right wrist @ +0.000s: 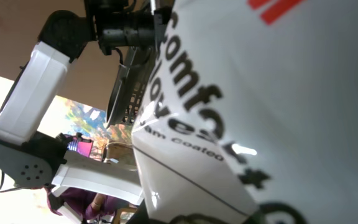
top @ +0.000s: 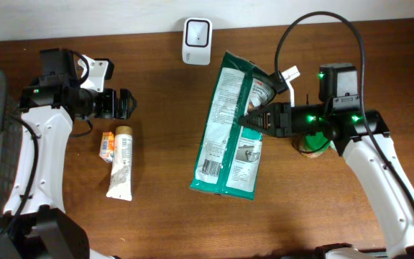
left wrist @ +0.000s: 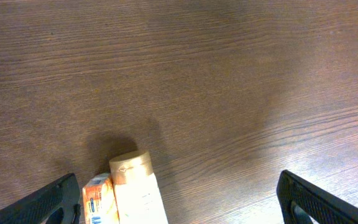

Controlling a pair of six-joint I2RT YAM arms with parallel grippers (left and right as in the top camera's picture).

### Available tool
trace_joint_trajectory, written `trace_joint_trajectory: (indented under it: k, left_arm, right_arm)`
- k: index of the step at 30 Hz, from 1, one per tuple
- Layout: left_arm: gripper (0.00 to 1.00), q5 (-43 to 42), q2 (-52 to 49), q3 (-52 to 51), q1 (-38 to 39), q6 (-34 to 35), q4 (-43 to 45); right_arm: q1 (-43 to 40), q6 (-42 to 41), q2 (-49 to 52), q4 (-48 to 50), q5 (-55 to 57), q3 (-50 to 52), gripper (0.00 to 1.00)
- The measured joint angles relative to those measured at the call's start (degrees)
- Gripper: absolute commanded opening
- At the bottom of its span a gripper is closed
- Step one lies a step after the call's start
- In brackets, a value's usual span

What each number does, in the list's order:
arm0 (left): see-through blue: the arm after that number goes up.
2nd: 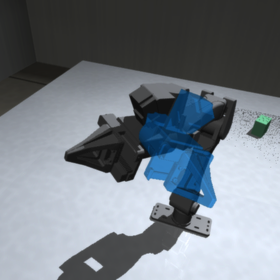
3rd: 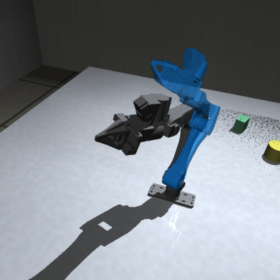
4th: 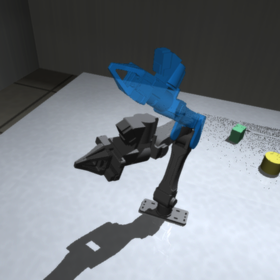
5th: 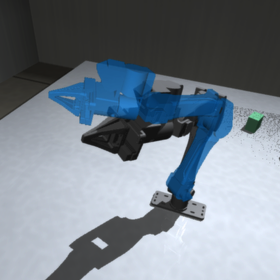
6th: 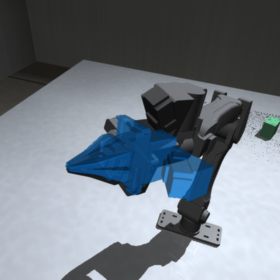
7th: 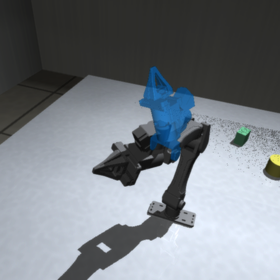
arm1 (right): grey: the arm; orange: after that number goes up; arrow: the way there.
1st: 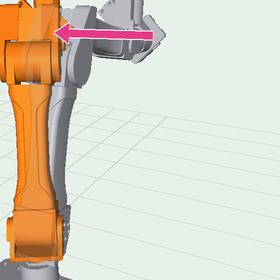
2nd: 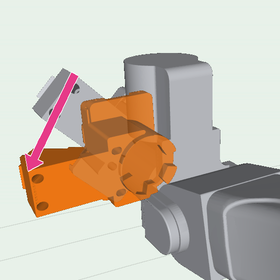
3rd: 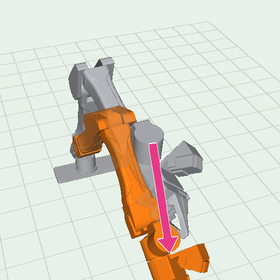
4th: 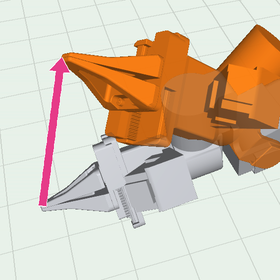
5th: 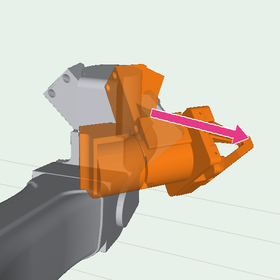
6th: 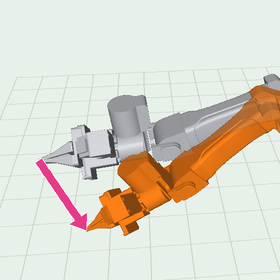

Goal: Scan the item barcode
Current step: 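Release with the left gripper and lift the pack with the right, then hold the gloves pack up to the scanner with the right gripper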

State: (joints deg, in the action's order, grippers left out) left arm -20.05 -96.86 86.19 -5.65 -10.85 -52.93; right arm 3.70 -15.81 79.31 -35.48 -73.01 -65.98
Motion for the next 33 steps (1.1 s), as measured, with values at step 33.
trace_joint_trajectory:
  k: [33]
  left_arm:
    - [0.99,0.22,0.24,0.0,0.0,0.0,-0.02]
  right_arm:
    - [15.89,10.4,23.91,24.57,60.92,-26.73,0.04]
